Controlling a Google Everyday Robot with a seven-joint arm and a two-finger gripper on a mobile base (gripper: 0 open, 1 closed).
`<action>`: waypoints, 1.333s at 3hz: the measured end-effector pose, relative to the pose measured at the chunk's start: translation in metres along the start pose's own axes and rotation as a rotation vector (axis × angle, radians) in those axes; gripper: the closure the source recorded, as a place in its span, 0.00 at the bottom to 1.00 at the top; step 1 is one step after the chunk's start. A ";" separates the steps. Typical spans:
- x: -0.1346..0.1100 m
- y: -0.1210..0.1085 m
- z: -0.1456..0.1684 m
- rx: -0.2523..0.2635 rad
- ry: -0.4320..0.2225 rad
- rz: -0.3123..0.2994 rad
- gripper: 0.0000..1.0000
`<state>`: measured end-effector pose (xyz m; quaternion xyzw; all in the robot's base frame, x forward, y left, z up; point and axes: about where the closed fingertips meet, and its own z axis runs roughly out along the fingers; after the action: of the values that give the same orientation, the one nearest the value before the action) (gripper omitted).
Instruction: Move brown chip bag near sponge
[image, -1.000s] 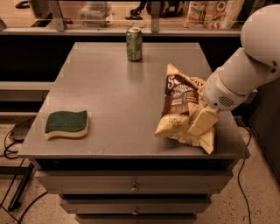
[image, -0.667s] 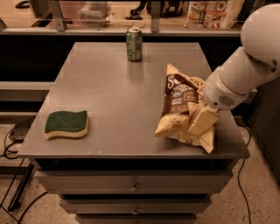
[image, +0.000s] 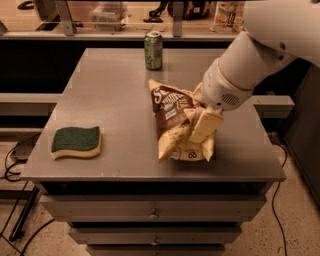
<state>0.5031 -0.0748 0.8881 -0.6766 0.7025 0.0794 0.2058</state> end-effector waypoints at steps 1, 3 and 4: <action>-0.019 0.004 0.000 -0.003 -0.028 -0.054 0.50; -0.066 0.019 0.019 -0.056 -0.105 -0.146 0.96; -0.090 0.023 0.035 -0.094 -0.144 -0.184 1.00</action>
Offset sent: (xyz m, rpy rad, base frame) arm -0.0108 0.0592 0.0037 0.0974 -0.0071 0.1551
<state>0.4870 0.0233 0.8889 -0.7395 0.6166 0.1414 0.2301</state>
